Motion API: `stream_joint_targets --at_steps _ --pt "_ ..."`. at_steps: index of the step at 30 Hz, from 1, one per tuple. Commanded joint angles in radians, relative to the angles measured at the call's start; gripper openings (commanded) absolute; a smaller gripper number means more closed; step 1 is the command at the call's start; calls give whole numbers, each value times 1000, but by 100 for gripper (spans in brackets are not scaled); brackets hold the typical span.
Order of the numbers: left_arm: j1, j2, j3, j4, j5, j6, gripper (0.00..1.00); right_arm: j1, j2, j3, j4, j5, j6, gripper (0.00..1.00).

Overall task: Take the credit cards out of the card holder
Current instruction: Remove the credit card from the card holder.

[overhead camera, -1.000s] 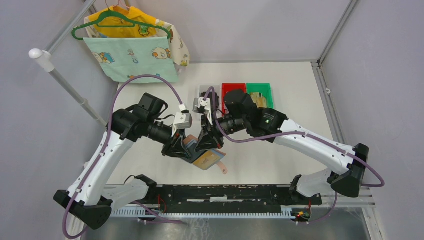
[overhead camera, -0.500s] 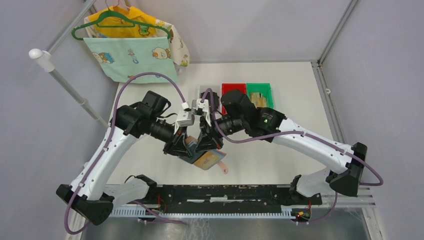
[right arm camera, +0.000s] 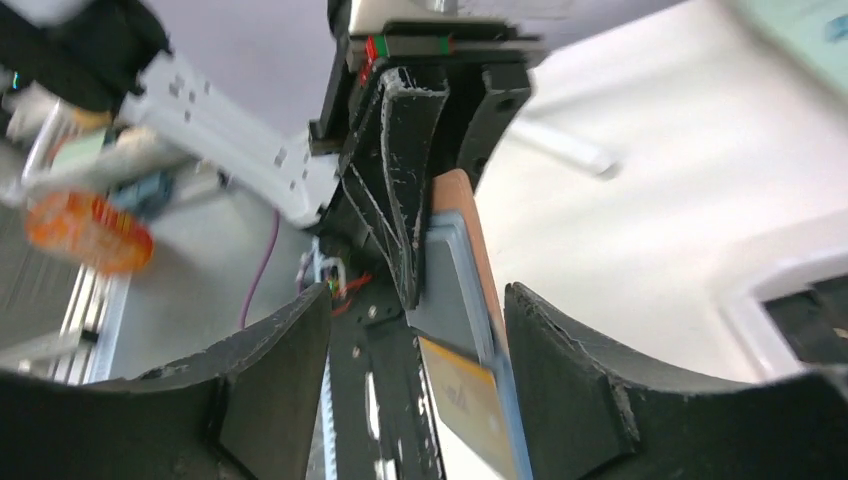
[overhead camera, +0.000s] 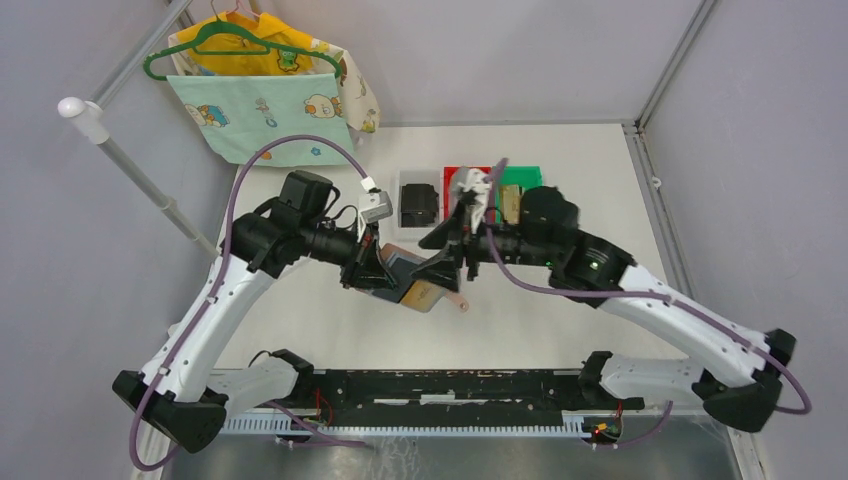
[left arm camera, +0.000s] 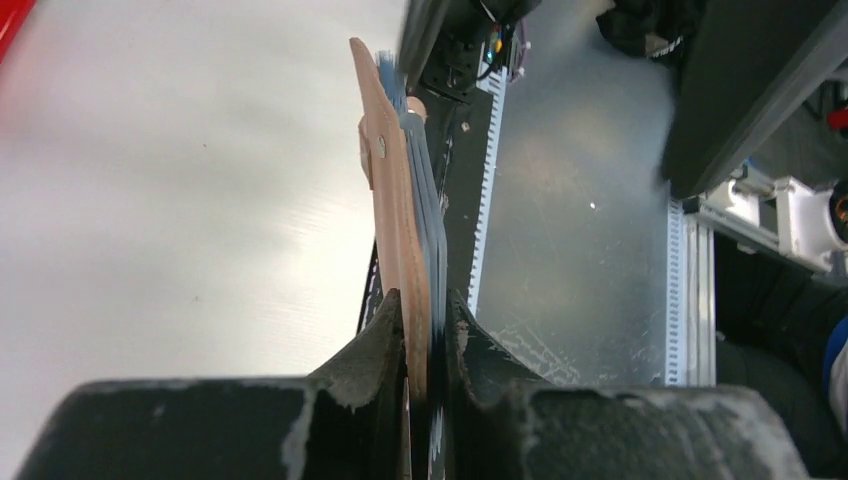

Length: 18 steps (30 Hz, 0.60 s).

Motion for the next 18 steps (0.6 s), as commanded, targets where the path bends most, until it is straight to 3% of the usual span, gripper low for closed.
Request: stream_joint_targets --at_steps 1,9,18 --pt "23 1 -14 166 2 -230 2 -33 -217 -152 319 160 202 69" --pt "100 26 -14 298 144 -467 2 -31 -276 -521 771 66 559 58" --pt "113 10 2 355 237 -546 4 -31 -188 -519 821 67 590 55"
